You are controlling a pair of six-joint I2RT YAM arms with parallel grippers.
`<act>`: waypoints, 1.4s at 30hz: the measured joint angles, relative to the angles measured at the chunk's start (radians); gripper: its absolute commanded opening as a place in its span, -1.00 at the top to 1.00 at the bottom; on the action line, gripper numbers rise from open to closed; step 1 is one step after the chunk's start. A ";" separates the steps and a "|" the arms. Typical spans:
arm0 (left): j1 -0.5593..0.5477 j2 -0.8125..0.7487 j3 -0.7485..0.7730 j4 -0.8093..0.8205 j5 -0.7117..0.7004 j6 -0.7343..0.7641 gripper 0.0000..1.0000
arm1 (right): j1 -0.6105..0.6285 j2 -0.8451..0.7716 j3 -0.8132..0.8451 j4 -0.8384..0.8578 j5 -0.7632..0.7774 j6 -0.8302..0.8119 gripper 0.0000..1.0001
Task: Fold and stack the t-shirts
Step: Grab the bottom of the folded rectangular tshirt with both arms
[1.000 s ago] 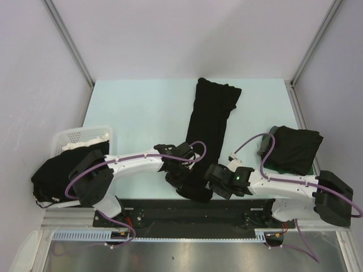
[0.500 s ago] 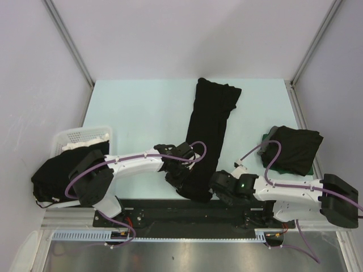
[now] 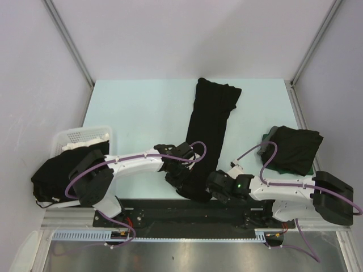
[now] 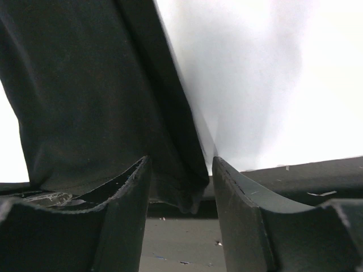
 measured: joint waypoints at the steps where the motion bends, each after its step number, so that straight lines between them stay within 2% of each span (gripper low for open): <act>1: 0.000 0.000 0.000 0.000 0.000 0.000 1.00 | 0.000 0.006 0.000 0.010 0.000 0.001 0.01; 7: 0.000 0.000 -0.002 0.000 0.000 0.000 1.00 | 0.000 0.031 0.000 0.056 -0.014 0.008 0.24; 9: 0.000 0.000 -0.004 0.000 0.000 0.000 1.00 | 0.002 0.032 0.000 0.060 -0.019 0.013 0.44; 10: 0.000 0.000 -0.004 0.000 0.000 0.000 1.00 | 0.004 0.032 0.000 0.061 -0.020 0.018 0.61; 12: 0.000 0.000 -0.004 0.000 0.000 0.000 1.00 | 0.006 0.031 -0.001 0.061 -0.021 0.023 0.74; 13: 0.000 0.000 -0.004 0.000 0.000 0.000 1.00 | 0.007 0.031 -0.002 0.062 -0.022 0.026 0.90; 14: 0.000 0.000 -0.004 0.000 0.000 0.000 1.00 | 0.008 0.031 -0.002 0.061 -0.022 0.030 0.98; 27: 0.000 0.000 0.021 -0.020 -0.029 0.001 1.00 | -0.017 -0.063 -0.003 0.013 -0.019 0.027 1.00; 36: 0.000 0.000 0.133 -0.040 -0.111 0.027 1.00 | -0.116 -0.176 -0.003 -0.032 -0.019 -0.055 1.00; 42: 0.016 0.016 0.197 -0.039 -0.157 0.044 1.00 | -0.224 -0.202 0.002 -0.036 -0.039 -0.152 1.00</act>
